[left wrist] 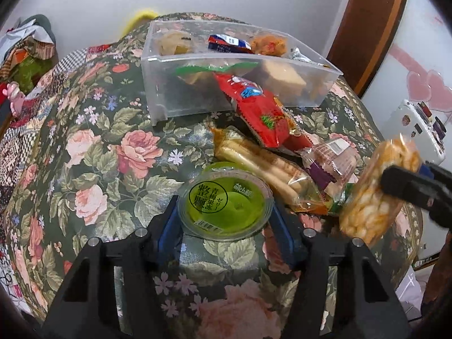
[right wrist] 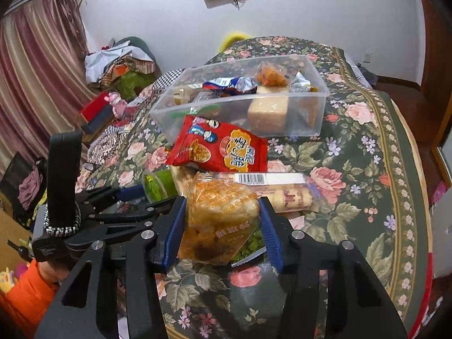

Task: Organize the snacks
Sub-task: 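Lower the jelly cup and bread bag into the clear box and open both grippers, then grasp the wrapped wafer bar with the left gripper while the right grasps the green pea bag, then carry the wafer bar and green pea bag into the clear box and release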

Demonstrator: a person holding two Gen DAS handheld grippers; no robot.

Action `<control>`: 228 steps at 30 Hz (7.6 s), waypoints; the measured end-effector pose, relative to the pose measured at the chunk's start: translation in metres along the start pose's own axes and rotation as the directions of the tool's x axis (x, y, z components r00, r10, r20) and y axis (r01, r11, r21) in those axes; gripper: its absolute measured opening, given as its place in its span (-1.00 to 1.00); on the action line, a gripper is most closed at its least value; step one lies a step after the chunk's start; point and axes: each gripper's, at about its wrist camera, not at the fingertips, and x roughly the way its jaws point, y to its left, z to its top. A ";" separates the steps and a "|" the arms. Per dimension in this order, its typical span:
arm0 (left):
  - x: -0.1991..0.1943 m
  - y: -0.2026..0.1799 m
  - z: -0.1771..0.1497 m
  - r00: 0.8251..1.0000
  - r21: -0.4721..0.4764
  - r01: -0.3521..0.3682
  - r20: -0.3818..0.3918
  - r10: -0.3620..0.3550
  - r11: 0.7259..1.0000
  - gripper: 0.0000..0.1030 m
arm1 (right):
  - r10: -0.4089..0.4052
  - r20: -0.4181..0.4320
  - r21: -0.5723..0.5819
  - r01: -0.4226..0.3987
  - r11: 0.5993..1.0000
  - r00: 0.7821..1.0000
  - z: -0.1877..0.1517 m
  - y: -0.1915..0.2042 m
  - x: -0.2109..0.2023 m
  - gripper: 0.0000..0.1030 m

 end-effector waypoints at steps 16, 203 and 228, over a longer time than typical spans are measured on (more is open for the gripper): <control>-0.058 0.001 0.023 0.989 0.018 -0.008 0.147 0.005 1.000 0.15 | -0.032 0.097 0.005 0.032 0.999 0.995 0.031 -0.012 -0.021 -0.10; -0.033 -0.001 0.149 0.964 0.014 -0.056 0.262 0.051 0.998 -0.33 | -0.068 0.210 -0.060 0.082 0.995 0.975 0.131 -0.025 0.035 -0.40; 0.019 0.009 0.167 0.984 -0.032 -0.075 0.162 0.079 0.997 0.18 | -0.216 0.110 -0.133 0.230 0.964 0.970 0.131 -0.034 0.075 0.03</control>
